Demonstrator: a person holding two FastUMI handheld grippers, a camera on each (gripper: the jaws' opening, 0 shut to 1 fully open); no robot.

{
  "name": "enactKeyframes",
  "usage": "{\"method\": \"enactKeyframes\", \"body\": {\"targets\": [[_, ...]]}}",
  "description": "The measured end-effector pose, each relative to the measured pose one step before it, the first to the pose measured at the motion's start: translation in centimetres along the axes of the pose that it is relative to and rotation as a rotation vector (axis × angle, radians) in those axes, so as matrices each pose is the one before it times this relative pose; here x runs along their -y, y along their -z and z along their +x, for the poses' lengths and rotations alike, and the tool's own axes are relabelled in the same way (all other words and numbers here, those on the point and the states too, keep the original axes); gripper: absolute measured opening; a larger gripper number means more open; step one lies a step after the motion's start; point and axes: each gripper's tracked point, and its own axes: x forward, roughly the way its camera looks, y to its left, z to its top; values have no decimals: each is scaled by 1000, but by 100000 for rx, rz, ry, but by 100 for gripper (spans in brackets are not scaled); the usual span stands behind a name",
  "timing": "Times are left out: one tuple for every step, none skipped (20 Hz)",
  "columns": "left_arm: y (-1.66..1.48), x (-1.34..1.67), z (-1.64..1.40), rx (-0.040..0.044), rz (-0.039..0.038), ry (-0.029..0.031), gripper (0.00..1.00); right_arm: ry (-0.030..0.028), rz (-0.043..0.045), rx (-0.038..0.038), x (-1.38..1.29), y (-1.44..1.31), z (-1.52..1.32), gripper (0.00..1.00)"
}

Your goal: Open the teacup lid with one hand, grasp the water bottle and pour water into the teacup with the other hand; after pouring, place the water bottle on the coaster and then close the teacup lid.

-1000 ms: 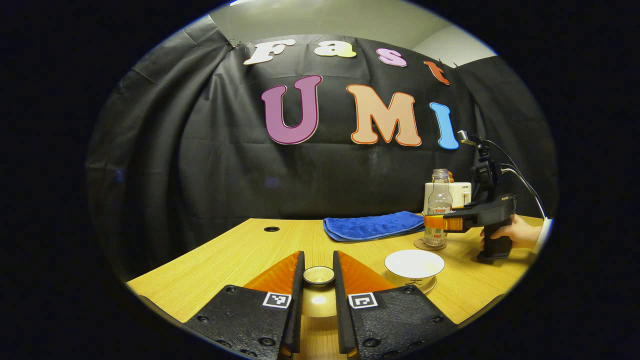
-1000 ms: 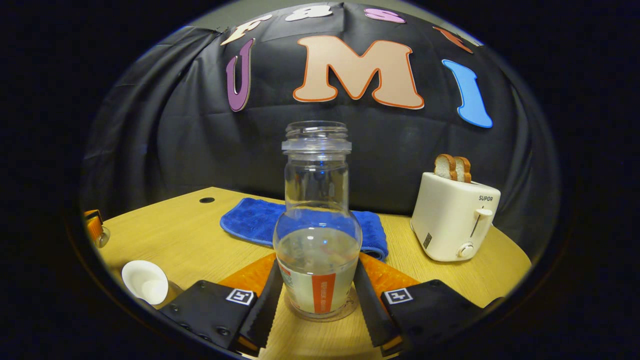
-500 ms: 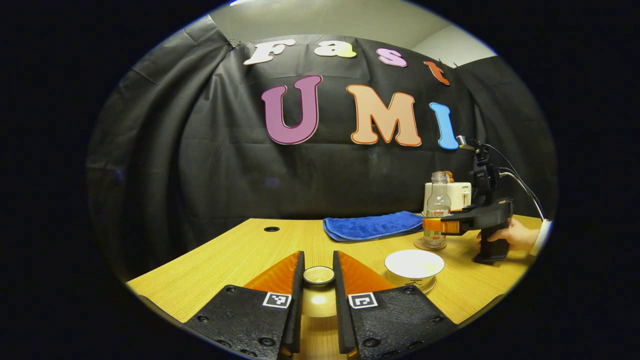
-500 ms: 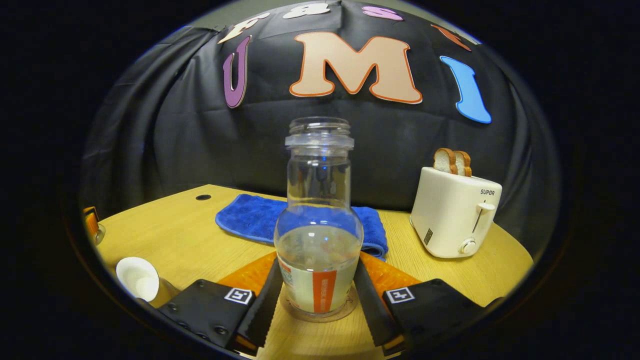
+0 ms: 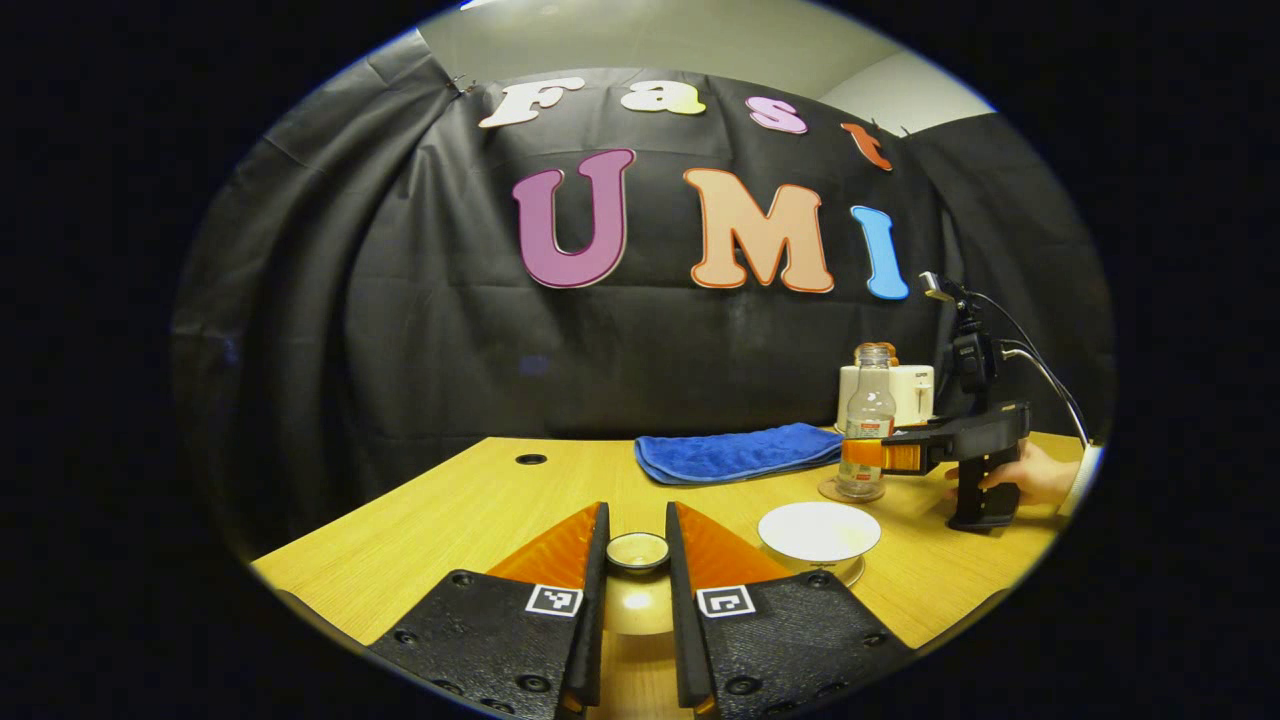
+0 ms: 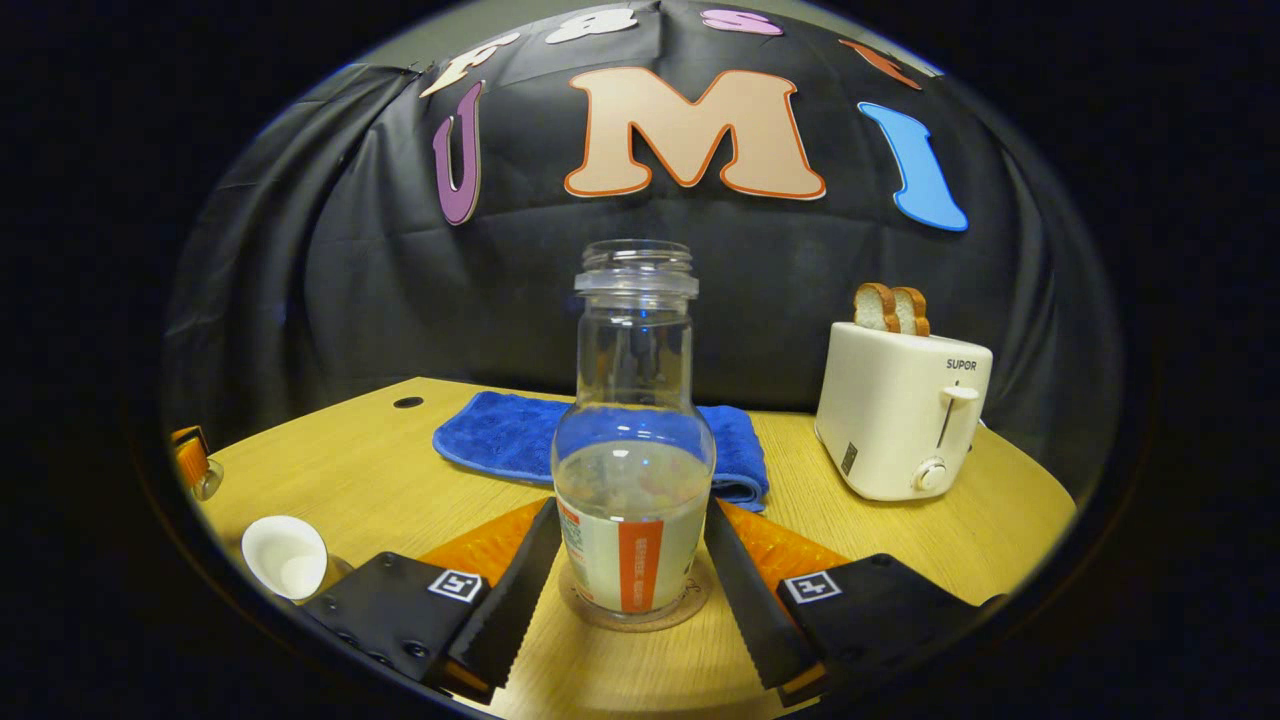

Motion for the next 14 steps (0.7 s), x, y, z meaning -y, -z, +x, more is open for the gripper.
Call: {"method": "enactKeyframes", "body": {"targets": [[12, 547, 454, -291, -11, 1905, 27, -516, 181, 347, 144, 17, -378, 97], [17, 534, 353, 50, -49, 1558, 27, -101, 772, 741, 226, -2, -562, 97], [-43, 482, 416, 76, 70, 1467, 27, -290, 1375, 724, 230, -109, -504, 97], [44, 519, 302, -131, -118, 1639, 27, -238, 929, 1495, 314, -112, -609, 96], [-38, 582, 338, 127, 24, 1582, 27, 34, -374, 1614, 353, -205, -573, 93], [4, 502, 372, 211, -175, 1428, 27, -130, -181, 1742, 268, -144, -676, 96], [44, 560, 407, -276, -46, 1478, 27, -238, -189, 1463, 104, -148, -522, 96], [36, 581, 297, 18, 190, 1250, 27, -144, -80, 1365, 52, -170, -533, 96], [-151, 625, 283, 407, -34, 1923, 27, -210, 53, 1156, 80, -147, -524, 96], [117, 651, 267, -55, -98, 1916, 27, -399, 76, 810, 41, -10, -571, 96], [-45, 603, 254, 61, 130, 1797, 27, -358, 120, 611, 126, -6, -414, 89], [-74, 401, 250, 433, -177, 1131, 27, -255, 62, 874, 70, -114, -510, 93], [103, 519, 464, -529, 303, 1390, 27, 4, -15, 1223, 152, -176, -483, 96], [151, 560, 300, -363, 106, 1527, 27, 49, 187, 1888, 167, -287, -574, 89]]}}
